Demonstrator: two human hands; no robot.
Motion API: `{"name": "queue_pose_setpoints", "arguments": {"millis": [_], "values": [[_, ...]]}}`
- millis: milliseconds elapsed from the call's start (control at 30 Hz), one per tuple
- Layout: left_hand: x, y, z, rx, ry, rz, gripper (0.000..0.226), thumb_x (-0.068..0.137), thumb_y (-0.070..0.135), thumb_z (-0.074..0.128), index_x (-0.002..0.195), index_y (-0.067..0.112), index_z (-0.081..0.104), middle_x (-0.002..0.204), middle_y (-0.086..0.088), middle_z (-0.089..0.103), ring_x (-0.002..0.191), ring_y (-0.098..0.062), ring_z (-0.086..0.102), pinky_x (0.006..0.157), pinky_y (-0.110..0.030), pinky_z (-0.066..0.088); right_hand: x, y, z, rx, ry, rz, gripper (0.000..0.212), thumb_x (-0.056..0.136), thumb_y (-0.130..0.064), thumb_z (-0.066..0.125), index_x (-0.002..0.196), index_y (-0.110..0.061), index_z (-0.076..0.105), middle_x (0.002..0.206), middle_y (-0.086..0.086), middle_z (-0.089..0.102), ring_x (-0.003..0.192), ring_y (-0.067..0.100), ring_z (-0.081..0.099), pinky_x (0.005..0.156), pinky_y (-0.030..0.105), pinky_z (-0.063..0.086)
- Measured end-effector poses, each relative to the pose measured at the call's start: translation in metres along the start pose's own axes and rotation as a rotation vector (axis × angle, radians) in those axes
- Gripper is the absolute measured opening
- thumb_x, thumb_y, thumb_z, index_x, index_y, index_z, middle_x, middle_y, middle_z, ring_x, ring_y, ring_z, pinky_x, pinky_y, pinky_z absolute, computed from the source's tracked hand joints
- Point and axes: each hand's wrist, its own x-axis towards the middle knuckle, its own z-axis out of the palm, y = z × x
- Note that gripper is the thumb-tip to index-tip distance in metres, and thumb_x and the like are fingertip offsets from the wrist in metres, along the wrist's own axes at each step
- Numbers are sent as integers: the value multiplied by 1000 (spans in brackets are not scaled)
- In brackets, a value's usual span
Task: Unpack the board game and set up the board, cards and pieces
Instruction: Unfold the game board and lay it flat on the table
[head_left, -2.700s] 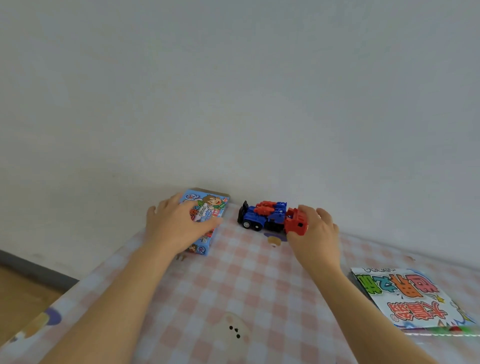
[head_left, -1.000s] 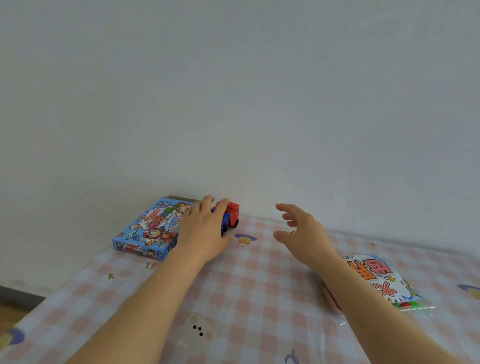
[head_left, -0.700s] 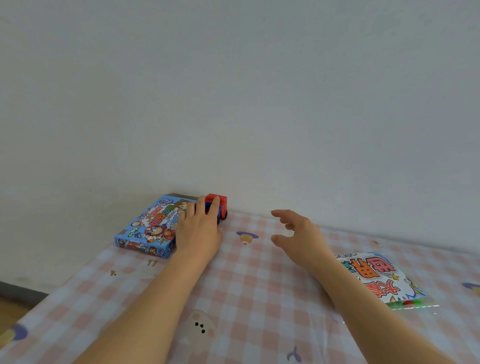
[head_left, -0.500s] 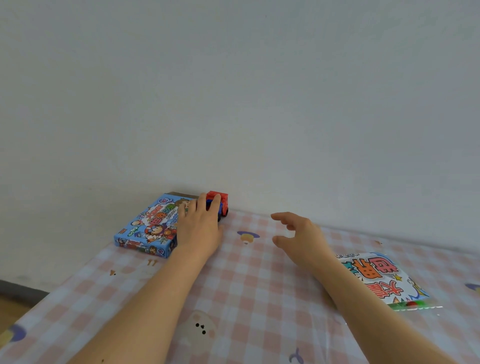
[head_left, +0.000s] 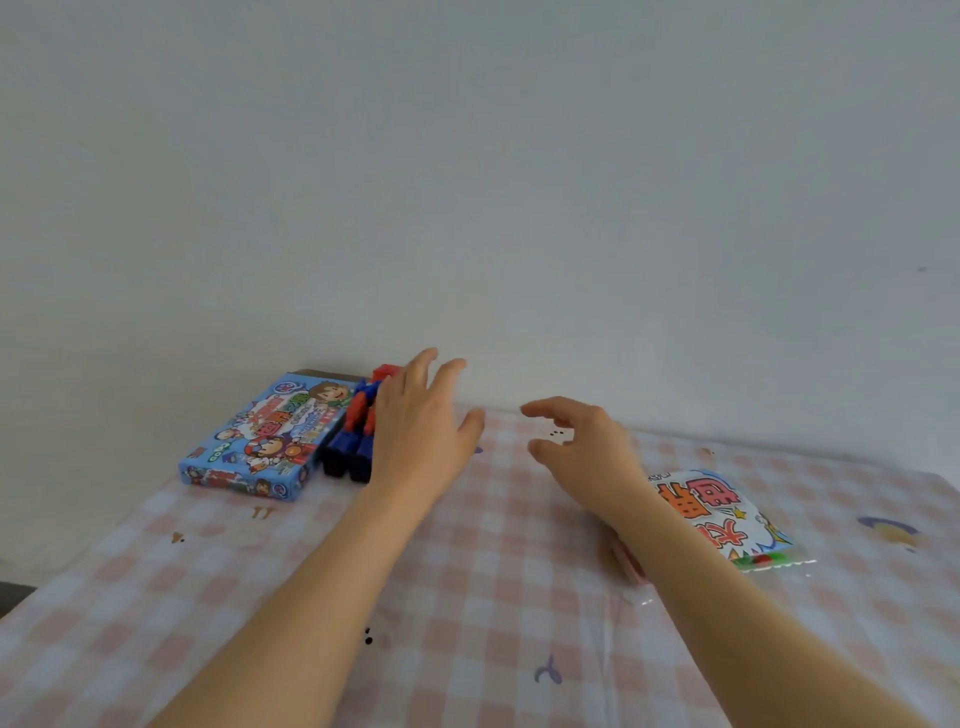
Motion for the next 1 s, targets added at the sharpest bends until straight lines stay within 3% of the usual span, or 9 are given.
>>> {"name": "queue_pose_setpoints", "arguments": {"millis": [100, 200, 367, 433, 533, 633, 733, 867, 1000], "values": [[-12, 35, 13, -271, -122, -16, 53, 84, 36, 65, 132, 21, 50, 144, -2, 37, 134, -19, 33, 110, -30, 26, -15, 13, -20, -7, 88, 15, 32, 87, -10, 57, 111, -28, 67, 116, -12, 60, 107, 5, 51, 84, 17, 34], [-29, 67, 23, -469, -345, 0, 61, 80, 45, 68, 133, 25, 48, 139, 5, 41, 132, -10, 36, 107, -23, 27, -33, 40, -41, -39, 237, 72, 31, 85, -6, 56, 105, -25, 69, 111, -13, 60, 113, 9, 51, 85, 20, 35], [-55, 98, 38, -399, -645, 119, 103, 59, 65, 76, 144, 27, 32, 142, 9, 35, 131, -9, 34, 110, -28, 30, -61, 95, -70, -103, 457, 258, 28, 87, -13, 59, 111, -23, 67, 125, -1, 60, 117, 22, 50, 89, 29, 40], [-59, 104, 42, -342, -652, 186, 110, 53, 67, 78, 144, 28, 30, 136, 9, 39, 126, -11, 37, 108, -33, 35, -66, 107, -77, -62, 414, 351, 30, 90, -25, 58, 119, -23, 62, 125, 3, 61, 115, 24, 54, 89, 32, 44], [-60, 104, 43, -361, -634, 181, 110, 53, 61, 81, 144, 31, 28, 139, 9, 36, 127, -10, 35, 107, -27, 32, -71, 111, -78, -28, 343, 377, 33, 92, -33, 57, 123, -24, 60, 117, 5, 65, 109, 21, 58, 76, 26, 40], [-59, 95, 40, -373, -599, 153, 108, 54, 57, 83, 144, 32, 29, 139, 8, 36, 126, -9, 36, 105, -23, 32, -71, 105, -75, 23, 340, 330, 30, 91, -33, 58, 120, -26, 62, 106, 2, 68, 98, 17, 60, 74, 27, 44], [-58, 83, 35, -377, -556, 118, 105, 54, 53, 84, 143, 32, 31, 136, 9, 38, 123, -7, 37, 103, -21, 31, -71, 99, -70, 63, 320, 293, 29, 89, -31, 61, 118, -27, 63, 105, -4, 67, 100, 13, 60, 78, 30, 49], [-54, 72, 28, -388, -521, 71, 108, 52, 54, 85, 144, 30, 33, 136, 9, 39, 124, -8, 39, 105, -25, 34, -71, 93, -65, 110, 289, 261, 30, 87, -24, 64, 117, -27, 63, 101, -13, 62, 100, 8, 58, 76, 21, 43], [-50, 64, 19, -466, -515, 21, 101, 53, 41, 89, 140, 32, 38, 131, 12, 43, 117, -4, 45, 98, -21, 40, -72, 92, -65, 234, 319, 258, 31, 84, -22, 68, 115, -26, 64, 103, -8, 65, 95, 7, 61, 70, 12, 43]]}}
